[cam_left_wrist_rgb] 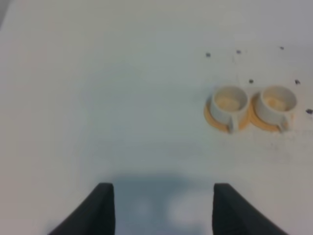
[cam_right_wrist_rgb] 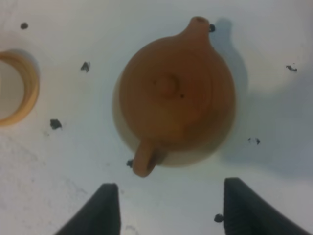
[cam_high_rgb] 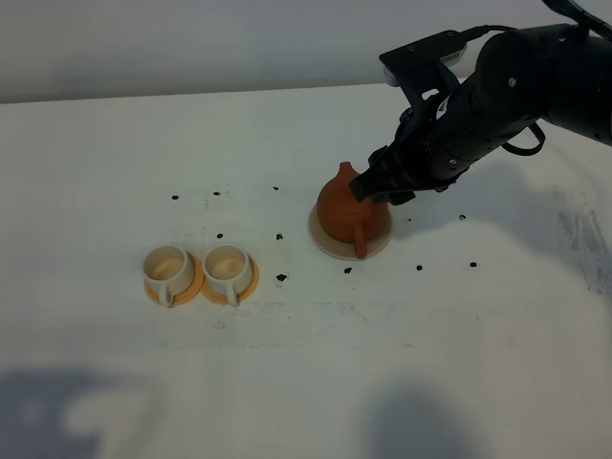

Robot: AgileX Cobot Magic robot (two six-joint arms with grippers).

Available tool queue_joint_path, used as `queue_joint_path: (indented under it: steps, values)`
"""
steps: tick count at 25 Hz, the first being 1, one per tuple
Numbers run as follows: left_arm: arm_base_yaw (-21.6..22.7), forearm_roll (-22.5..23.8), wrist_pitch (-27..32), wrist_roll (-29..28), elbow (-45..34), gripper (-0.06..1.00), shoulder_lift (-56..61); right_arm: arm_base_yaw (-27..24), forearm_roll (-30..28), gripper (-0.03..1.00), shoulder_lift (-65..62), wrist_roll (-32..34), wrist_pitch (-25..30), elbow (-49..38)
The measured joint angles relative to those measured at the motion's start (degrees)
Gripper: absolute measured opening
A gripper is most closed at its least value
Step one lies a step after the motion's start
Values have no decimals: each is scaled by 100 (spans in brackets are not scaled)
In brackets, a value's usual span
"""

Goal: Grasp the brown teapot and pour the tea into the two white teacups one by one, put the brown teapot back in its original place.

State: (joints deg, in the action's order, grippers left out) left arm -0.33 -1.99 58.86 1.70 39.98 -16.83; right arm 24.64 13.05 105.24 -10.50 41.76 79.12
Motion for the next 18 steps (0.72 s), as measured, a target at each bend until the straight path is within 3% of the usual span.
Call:
queue_joint_path:
  steps: [6, 18]
  values:
    - [0, -192, 19, -114, -741, 45, 657, 17, -367, 48, 0, 323, 51, 0]
    - [0, -261, 119, -108, -1375, 45, 1502, 17, -385, 48, 0, 361, 313, 0]
